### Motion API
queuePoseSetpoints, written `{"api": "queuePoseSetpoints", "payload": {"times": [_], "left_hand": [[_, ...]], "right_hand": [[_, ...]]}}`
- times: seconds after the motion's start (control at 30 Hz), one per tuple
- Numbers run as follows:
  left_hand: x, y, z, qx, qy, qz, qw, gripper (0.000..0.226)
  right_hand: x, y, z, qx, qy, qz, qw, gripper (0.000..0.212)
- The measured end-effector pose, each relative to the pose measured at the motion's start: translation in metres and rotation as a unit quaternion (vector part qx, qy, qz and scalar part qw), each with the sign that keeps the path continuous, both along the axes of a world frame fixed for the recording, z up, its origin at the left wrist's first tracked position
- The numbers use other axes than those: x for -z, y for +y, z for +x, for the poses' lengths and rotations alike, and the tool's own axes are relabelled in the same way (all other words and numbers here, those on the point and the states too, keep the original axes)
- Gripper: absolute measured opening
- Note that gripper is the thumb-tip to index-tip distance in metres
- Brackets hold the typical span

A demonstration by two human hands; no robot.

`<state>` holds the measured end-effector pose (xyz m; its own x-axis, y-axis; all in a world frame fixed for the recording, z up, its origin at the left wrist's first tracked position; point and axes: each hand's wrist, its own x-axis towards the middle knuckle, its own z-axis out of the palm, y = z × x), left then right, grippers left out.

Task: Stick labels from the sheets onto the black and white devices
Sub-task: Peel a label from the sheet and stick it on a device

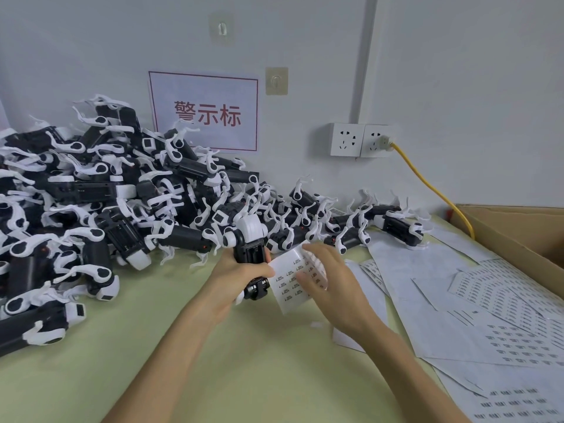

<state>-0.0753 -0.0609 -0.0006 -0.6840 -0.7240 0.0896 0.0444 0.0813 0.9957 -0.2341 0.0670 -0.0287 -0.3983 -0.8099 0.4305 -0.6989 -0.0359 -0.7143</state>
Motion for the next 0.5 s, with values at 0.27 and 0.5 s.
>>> {"api": "queuePoseSetpoints", "payload": {"times": [0.27,0.5], "left_hand": [[0.0029,0.0034,-0.0019,0.038,-0.013,-0.006,0.999,0.017],[0.0033,0.0026,-0.0032,0.046,0.015,0.039,0.998,0.018]], "right_hand": [[0.0001,0.0002,0.0016,0.012,0.007,-0.09,0.996,0.025],[-0.001,0.0006,0.0026,-0.008,-0.019,-0.081,0.997,0.016]]}}
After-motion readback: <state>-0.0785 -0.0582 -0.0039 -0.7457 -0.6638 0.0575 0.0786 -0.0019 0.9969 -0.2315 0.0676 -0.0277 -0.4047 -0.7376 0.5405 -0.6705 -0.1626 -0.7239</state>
